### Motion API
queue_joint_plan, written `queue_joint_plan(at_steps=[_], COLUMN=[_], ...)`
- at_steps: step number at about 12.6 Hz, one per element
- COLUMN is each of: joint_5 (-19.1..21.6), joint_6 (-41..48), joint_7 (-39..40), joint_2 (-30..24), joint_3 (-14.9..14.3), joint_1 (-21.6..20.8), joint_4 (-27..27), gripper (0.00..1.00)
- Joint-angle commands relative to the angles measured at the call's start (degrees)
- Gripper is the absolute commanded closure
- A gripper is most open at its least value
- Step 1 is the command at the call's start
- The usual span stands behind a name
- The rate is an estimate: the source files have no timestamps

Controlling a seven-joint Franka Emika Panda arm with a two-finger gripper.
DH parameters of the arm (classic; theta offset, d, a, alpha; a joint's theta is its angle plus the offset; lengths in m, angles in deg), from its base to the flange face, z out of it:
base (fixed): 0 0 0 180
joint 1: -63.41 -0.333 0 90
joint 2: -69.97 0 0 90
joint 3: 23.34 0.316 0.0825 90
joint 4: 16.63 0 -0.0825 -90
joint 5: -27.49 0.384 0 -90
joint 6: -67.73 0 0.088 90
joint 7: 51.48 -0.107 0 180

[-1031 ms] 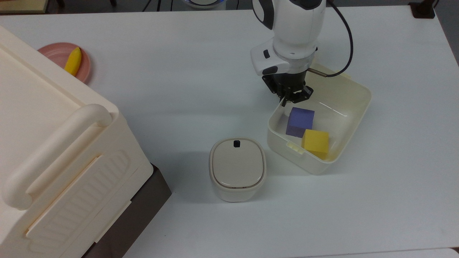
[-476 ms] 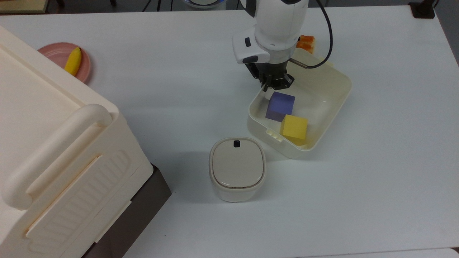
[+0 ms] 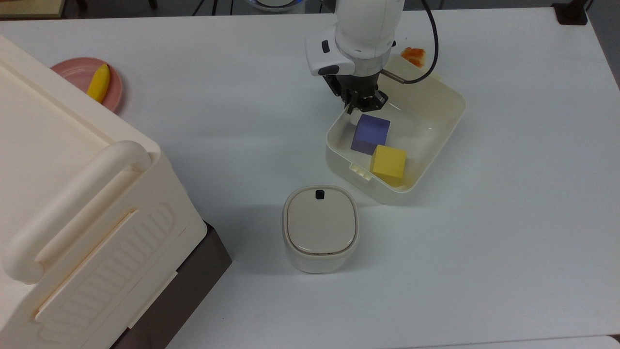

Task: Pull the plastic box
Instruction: 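Pull the gripped box across the table toward the white canister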

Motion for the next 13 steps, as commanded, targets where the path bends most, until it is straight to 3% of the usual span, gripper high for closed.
queue_joint_plan(at_steps=[1, 2, 3, 13], joint_5=[-0.7, -0.7, -0.7, -2.6], joint_6=[0.5, 0.5, 0.6, 1.0], joint_7=[1.3, 1.3, 1.2, 9.4], joint_2=[-2.3, -2.3, -2.4, -2.1], joint_3=[-0.6, -0.6, -0.6, -0.6], joint_1=[0.1, 0.2, 0.3, 0.4], joint_4=[-2.4, -2.3, -2.2, -1.7], gripper=[0.47, 0.31, 0.01, 0.00])
